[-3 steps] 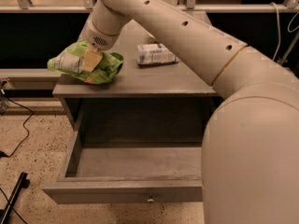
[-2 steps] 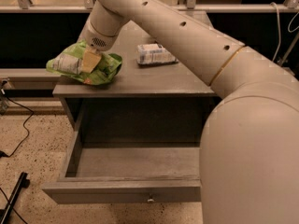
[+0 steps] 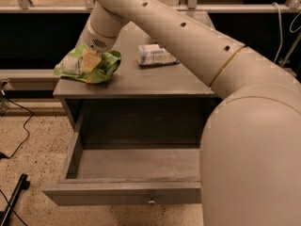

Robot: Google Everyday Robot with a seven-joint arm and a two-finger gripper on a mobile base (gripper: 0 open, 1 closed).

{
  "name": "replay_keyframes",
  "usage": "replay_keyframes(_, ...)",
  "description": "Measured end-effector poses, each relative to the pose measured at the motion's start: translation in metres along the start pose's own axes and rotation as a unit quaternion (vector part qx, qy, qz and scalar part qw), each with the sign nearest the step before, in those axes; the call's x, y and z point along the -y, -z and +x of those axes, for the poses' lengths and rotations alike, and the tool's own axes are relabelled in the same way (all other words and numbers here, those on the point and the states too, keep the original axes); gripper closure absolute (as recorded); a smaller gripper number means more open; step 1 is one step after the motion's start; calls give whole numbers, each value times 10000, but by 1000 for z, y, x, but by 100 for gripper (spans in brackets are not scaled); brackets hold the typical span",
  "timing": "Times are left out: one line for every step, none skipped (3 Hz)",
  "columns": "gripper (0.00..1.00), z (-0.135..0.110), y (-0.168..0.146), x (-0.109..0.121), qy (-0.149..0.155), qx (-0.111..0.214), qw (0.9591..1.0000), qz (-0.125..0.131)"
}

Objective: Pick green rice chip bag from top drawer and place on counter

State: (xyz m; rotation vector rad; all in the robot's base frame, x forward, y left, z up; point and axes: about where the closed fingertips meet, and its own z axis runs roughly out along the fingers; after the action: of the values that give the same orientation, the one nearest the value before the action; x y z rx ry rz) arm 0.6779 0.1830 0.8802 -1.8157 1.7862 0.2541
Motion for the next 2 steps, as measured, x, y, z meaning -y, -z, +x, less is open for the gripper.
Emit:
replay_keyframes(0, 0, 7, 2, 128, 36, 9999, 2)
replay_keyframes(0, 6, 35, 2, 469, 360, 9982, -38)
